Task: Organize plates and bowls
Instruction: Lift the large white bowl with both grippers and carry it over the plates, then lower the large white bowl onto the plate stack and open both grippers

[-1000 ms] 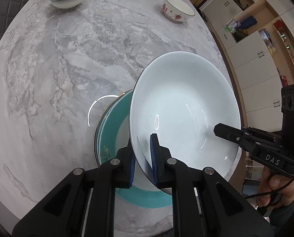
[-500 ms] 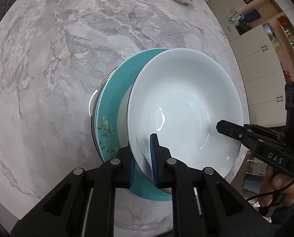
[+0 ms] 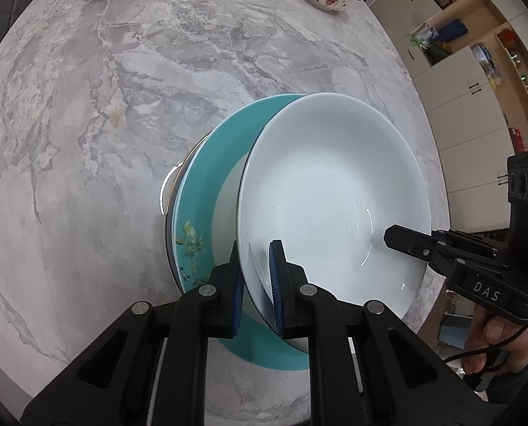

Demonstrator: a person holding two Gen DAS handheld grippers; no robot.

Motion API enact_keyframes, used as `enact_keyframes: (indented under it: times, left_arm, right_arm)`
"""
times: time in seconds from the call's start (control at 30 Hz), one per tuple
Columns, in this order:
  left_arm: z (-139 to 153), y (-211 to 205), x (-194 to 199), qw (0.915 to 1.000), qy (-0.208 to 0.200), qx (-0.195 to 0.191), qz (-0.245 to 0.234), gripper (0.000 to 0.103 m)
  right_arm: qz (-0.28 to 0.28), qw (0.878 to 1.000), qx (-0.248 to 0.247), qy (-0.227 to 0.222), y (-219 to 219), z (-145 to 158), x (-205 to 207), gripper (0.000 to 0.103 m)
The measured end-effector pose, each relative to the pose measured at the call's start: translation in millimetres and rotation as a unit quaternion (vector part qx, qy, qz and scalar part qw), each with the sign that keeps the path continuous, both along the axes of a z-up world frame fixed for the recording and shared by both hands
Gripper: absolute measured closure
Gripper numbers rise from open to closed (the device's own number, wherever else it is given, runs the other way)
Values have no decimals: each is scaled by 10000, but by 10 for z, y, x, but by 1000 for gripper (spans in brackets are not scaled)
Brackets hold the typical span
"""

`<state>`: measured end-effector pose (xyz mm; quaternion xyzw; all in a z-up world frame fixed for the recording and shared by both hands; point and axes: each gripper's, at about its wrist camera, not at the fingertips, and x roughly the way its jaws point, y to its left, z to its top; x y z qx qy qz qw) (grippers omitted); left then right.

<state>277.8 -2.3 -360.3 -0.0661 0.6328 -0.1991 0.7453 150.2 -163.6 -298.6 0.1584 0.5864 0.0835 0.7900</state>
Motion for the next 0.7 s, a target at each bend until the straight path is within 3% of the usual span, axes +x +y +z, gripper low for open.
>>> enact_keyframes:
  times: [0.17, 0.23, 0.27, 0.33, 0.63, 0.7]
  left_arm:
    - [13, 50, 7, 9999, 2, -56, 127, 90]
    - [24, 78, 4, 9998, 36, -61, 167, 82]
    - [28, 90, 3, 9998, 46, -96, 190, 77]
    - [61, 124, -6, 9995, 34, -203, 234, 50]
    - [428, 396, -12, 9963, 59, -679, 529, 41]
    - [509, 536, 90, 9939, 2, -808, 744, 32]
  right_arm:
    - [29, 10000, 27, -33, -1, 23, 11, 83]
    - [29, 10000, 50, -71, 5, 49, 12, 73]
    - [29, 9999, 76, -114, 0, 78, 9, 62]
    - [39, 9998, 8, -183, -7, 133, 8, 52]
    - [-200, 9981, 41, -584, -301, 584, 15, 21]
    - [-323, 9961, 181, -795, -411, 726, 105, 8]
